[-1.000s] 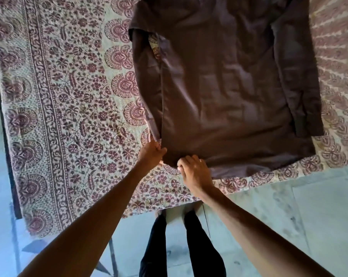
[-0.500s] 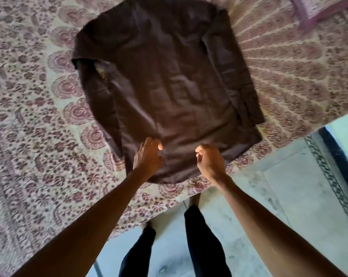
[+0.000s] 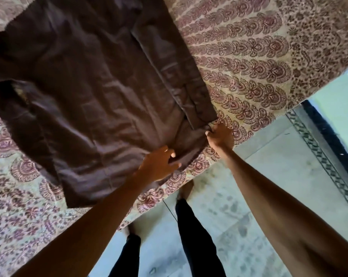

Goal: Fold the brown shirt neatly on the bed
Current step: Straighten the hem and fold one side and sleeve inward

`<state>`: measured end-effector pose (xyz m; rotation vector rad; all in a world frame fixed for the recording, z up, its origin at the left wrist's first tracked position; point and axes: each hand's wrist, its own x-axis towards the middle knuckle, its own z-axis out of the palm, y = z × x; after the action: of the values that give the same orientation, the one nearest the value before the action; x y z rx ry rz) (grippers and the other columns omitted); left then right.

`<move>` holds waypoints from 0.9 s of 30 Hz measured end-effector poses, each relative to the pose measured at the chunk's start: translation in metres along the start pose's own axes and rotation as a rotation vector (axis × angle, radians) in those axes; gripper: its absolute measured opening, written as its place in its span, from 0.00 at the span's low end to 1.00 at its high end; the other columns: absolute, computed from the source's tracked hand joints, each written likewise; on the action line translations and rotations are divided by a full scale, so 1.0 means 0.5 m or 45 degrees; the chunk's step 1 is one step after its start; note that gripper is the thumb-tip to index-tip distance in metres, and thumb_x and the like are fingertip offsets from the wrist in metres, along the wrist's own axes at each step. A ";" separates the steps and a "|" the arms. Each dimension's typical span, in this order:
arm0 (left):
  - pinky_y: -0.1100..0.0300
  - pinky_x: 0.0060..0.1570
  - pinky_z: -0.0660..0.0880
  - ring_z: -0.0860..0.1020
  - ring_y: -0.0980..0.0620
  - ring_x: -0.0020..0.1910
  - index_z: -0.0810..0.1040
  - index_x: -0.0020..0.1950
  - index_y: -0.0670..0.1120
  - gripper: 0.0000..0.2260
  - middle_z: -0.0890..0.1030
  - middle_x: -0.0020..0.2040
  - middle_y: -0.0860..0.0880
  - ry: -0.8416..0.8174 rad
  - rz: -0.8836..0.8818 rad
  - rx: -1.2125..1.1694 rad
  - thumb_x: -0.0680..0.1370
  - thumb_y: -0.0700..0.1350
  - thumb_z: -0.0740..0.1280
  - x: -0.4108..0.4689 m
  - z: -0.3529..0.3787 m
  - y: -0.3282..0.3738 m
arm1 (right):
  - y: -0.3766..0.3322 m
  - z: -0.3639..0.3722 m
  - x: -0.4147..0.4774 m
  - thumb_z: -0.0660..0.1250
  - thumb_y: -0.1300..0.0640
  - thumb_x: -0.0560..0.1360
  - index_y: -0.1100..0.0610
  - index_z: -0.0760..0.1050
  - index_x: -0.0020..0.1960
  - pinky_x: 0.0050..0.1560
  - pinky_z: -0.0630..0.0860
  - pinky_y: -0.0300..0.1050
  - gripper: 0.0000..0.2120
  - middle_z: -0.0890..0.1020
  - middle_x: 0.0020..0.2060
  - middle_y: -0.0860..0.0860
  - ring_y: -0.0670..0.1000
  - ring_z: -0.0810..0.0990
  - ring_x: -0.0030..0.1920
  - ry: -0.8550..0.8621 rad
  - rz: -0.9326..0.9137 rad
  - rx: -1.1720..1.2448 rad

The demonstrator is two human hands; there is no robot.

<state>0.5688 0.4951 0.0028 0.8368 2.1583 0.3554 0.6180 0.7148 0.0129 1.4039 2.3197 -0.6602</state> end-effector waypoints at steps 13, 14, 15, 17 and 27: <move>0.45 0.49 0.74 0.74 0.42 0.55 0.65 0.66 0.48 0.32 0.72 0.59 0.45 0.389 -0.454 0.274 0.67 0.56 0.72 0.002 0.064 0.153 | 0.023 -0.048 0.005 0.71 0.61 0.75 0.58 0.70 0.45 0.18 0.67 0.34 0.09 0.79 0.41 0.60 0.45 0.77 0.20 -0.320 0.059 1.022; 0.46 0.47 0.75 0.75 0.42 0.53 0.66 0.65 0.48 0.31 0.74 0.57 0.45 0.410 -0.453 0.273 0.67 0.52 0.73 0.005 0.064 0.154 | 0.024 -0.050 0.004 0.71 0.62 0.75 0.58 0.72 0.45 0.19 0.68 0.34 0.07 0.79 0.40 0.60 0.43 0.77 0.21 -0.299 0.004 0.999; 0.47 0.44 0.76 0.76 0.42 0.51 0.68 0.64 0.47 0.28 0.75 0.55 0.46 0.421 -0.445 0.268 0.67 0.48 0.73 0.006 0.063 0.154 | 0.024 -0.053 0.002 0.70 0.63 0.75 0.58 0.74 0.44 0.21 0.70 0.33 0.05 0.80 0.40 0.59 0.42 0.77 0.22 -0.282 -0.043 0.972; 0.50 0.39 0.76 0.78 0.43 0.48 0.71 0.61 0.47 0.23 0.77 0.52 0.48 0.461 -0.415 0.253 0.67 0.40 0.71 0.005 0.057 0.150 | 0.030 -0.059 -0.004 0.66 0.66 0.77 0.59 0.80 0.45 0.25 0.73 0.31 0.06 0.81 0.43 0.57 0.42 0.78 0.28 -0.270 -0.097 0.862; 0.48 0.40 0.76 0.80 0.39 0.46 0.74 0.56 0.49 0.16 0.81 0.49 0.46 0.600 -0.353 0.033 0.71 0.36 0.64 -0.056 0.023 0.093 | 0.046 -0.051 -0.022 0.77 0.55 0.65 0.55 0.84 0.48 0.30 0.69 0.26 0.12 0.84 0.37 0.49 0.41 0.78 0.33 -0.126 -0.377 0.439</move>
<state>0.6120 0.5109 0.0341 0.4861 2.6804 0.4124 0.6421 0.7300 0.0350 1.1301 2.4386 -1.2368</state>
